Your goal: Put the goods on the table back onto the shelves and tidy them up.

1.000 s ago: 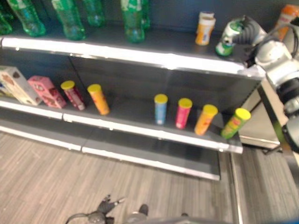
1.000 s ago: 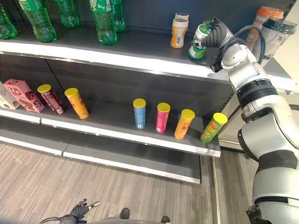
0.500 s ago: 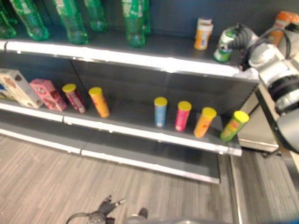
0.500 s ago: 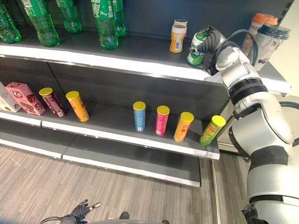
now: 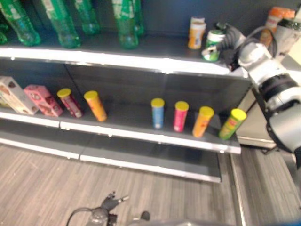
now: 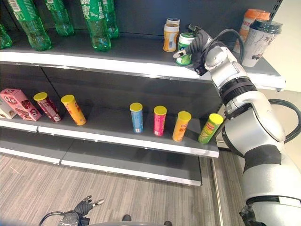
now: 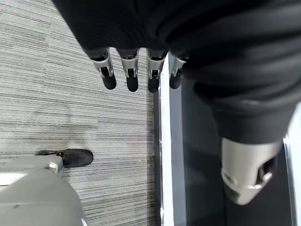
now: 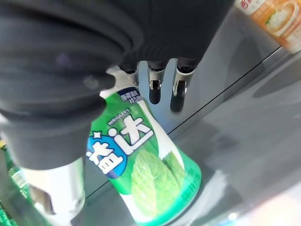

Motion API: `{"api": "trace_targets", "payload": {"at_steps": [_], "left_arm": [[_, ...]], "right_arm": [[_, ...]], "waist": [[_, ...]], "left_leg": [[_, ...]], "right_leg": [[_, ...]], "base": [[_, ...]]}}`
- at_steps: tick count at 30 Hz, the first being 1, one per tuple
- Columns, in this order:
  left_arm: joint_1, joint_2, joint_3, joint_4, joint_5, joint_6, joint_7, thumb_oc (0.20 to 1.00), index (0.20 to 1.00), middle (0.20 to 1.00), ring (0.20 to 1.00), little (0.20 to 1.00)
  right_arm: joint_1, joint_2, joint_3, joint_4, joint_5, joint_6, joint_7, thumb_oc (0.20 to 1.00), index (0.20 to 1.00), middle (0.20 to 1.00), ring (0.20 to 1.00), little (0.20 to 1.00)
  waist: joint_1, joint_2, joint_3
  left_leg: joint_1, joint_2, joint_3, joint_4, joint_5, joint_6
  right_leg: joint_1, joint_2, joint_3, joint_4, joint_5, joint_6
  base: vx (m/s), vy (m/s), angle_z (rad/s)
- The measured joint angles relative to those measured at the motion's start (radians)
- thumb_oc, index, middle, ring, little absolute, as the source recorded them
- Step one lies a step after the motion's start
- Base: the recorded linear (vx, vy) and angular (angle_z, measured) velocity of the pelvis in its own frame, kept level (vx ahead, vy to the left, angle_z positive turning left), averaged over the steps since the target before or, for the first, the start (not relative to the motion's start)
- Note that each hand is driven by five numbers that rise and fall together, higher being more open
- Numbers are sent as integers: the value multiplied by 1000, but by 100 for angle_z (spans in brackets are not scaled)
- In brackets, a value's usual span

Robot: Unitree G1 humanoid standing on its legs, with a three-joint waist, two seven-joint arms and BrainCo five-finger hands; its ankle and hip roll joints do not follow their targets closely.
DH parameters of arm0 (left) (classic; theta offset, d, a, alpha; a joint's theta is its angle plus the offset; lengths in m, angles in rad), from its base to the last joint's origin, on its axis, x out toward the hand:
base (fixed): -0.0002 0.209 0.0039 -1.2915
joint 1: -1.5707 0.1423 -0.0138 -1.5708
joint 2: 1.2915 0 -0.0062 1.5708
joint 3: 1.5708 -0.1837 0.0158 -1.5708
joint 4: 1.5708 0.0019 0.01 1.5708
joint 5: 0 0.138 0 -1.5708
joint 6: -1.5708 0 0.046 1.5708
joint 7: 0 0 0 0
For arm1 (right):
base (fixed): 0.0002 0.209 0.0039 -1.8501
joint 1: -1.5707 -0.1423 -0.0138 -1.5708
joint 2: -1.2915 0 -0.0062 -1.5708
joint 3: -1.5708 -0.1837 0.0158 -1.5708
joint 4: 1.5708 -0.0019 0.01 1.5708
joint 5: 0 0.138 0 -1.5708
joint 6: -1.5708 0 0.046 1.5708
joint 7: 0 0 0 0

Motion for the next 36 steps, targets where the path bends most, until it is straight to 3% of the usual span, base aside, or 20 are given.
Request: {"api": "trace_targets", "payload": {"at_steps": [6,9,11,24,36], "left_arm": [[-6,-2,4,3,-1,1,2,1000,1000,1000,1000,1000],[-3,-8,6,14,-1,12,18,1000,1000,1000,1000,1000],[-8,-11,6,14,-2,19,25,1000,1000,1000,1000,1000],[-17,-33,8,13,-41,41,63,1000,1000,1000,1000,1000],[-19,-45,16,12,-41,48,79,1000,1000,1000,1000,1000]], "right_arm": [[0,11,-12,-1,-1,1,-33,1000,1000,1000,1000,1000],[6,77,-115,-23,0,7,-112,1000,1000,1000,1000,1000],[8,84,-121,-56,-1,19,-139,1000,1000,1000,1000,1000],[171,101,-205,-426,42,19,-272,1000,1000,1000,1000,1000],[186,90,-223,-442,40,22,-274,1000,1000,1000,1000,1000]], "waist": [[-8,23,3],[-29,40,8],[-39,43,10],[-68,44,14],[-75,34,43]], "left_leg": [[0,9,7,0,0,-2],[-1,10,23,-1,0,-2],[-3,10,31,-1,0,-2],[-1,11,36,-7,0,-2],[1,11,39,-7,0,-2]], "right_leg": [[-4,9,8,0,3,-4],[-13,9,25,0,6,-3],[-19,10,30,0,11,-7],[-19,10,34,0,12,-6],[-20,10,38,-1,12,-5]], "base": [[0,-2,-3],[-10,12,-14],[-10,14,-14],[-1,2,-1],[1,6,0]]}}
